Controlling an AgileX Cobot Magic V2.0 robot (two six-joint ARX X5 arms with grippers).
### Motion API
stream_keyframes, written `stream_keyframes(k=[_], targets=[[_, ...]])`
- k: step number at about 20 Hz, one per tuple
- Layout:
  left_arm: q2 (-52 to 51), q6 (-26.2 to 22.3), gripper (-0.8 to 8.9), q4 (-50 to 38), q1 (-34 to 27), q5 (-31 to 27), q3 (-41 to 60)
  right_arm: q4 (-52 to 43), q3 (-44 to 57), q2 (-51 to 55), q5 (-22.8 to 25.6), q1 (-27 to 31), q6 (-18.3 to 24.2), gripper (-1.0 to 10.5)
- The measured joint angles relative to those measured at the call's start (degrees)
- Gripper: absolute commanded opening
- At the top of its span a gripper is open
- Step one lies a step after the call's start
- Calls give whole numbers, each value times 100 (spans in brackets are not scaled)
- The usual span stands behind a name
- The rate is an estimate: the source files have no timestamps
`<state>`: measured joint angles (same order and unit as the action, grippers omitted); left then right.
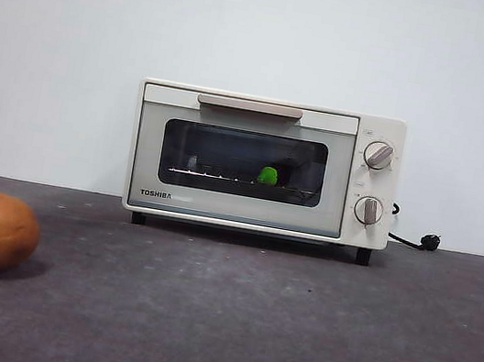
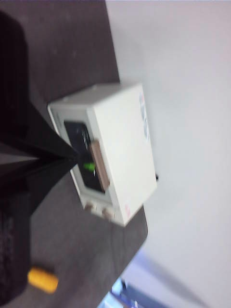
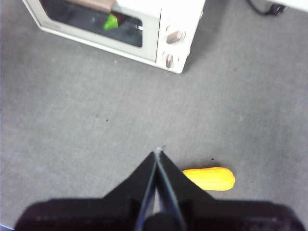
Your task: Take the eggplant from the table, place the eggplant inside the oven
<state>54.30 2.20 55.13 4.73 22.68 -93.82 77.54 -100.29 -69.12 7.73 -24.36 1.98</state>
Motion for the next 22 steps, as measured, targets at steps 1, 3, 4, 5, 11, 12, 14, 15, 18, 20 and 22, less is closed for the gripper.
stream_keyframes(k=[1, 3, 4, 5, 11, 12, 14, 15, 18, 20, 22], targets=[[0, 87, -4, 42, 0, 162, 0, 0, 0, -92, 0, 0, 0, 1], [2, 138, -4, 42, 0, 308, 0, 0, 0, -267, 0, 0, 2, 1], [2, 138, -4, 31, 0, 321, 0, 0, 0, -354, 0, 0, 0, 1], [2, 136, -4, 26, 0, 323, 0, 0, 0, -439, 0, 0, 2, 1], [-4, -262, -4, -186, 33, 306, 0, -2, 0, -778, 0, 0, 2, 1], [-22, -367, -4, -186, 33, 291, 0, -2, 0, -800, 0, 0, 0, 1], [-133, -667, -4, -188, -7, 282, 0, -2, 0, -826, 0, 0, 0, 1], [-238, -822, -4, -188, -72, 282, 0, -2, 0, -831, 0, 0, 2, 1], [-695, -1075, -4, -212, -350, 278, 0, -2, 0, -833, 2, 0, 0, 1], [-1064, -1169, -4, -461, -516, 278, 24, -2, 0, -833, 0, 0, 2, 1], [-1576, -1287, -4, -1008, -619, 282, 308, -2, 0, -833, 0, 0, 0, 1]])
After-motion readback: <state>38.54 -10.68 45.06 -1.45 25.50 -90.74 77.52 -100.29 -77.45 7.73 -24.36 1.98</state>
